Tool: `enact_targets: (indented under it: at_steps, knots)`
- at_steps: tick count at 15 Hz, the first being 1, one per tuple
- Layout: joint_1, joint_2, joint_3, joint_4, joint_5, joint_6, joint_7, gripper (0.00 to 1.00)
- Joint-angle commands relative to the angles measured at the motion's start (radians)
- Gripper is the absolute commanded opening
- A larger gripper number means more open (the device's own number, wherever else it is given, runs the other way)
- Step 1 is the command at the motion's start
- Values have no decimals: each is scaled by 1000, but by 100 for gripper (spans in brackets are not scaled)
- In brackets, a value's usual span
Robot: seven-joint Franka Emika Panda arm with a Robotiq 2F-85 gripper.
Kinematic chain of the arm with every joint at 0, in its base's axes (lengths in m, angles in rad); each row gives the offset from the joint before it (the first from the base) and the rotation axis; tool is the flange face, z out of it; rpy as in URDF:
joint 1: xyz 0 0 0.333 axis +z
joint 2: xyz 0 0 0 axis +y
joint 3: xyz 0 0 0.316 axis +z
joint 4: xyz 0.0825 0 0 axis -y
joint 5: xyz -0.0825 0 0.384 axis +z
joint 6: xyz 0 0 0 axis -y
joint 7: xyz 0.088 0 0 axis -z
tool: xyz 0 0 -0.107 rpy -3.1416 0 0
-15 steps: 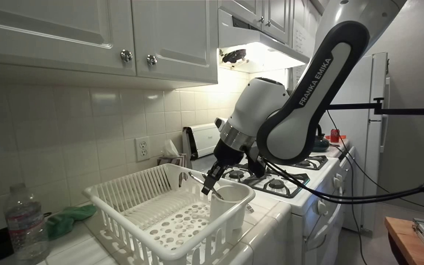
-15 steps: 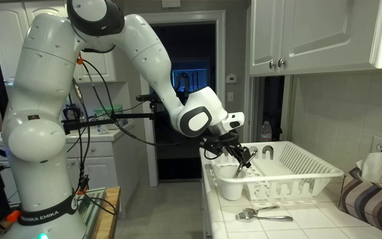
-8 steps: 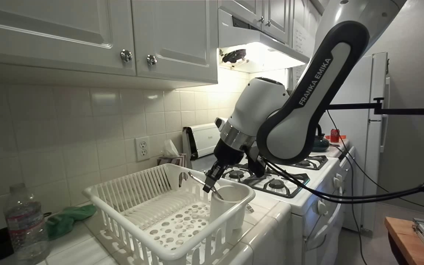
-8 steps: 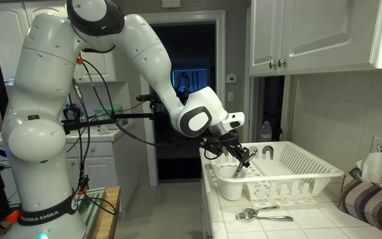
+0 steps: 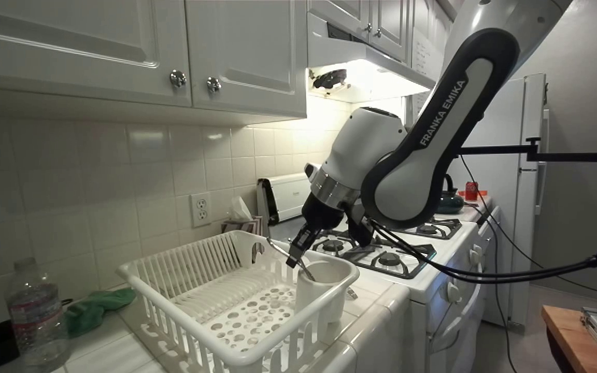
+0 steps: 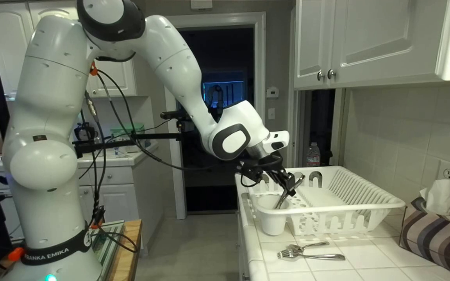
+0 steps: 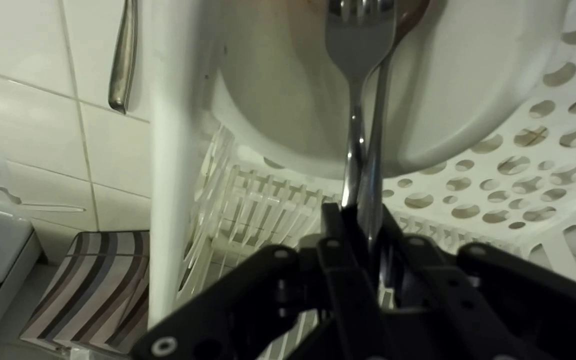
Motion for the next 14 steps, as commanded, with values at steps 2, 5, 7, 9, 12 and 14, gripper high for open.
enact_targets:
  at_steps: [2, 5, 7, 9, 12, 14]
  knots:
    - [3, -94, -1, -14, 16, -40, 25, 4]
    - [-1, -130, -2, -3, 17, -53, 36, 4]
    - [0, -143, -11, 4, 16, -52, 45, 4]
    - [1, -154, -21, 11, 13, -50, 56, 4]
    - [7, -160, -40, 23, 6, -54, 72, 4]
    - [11, -159, -49, 23, 1, -46, 75, 4]
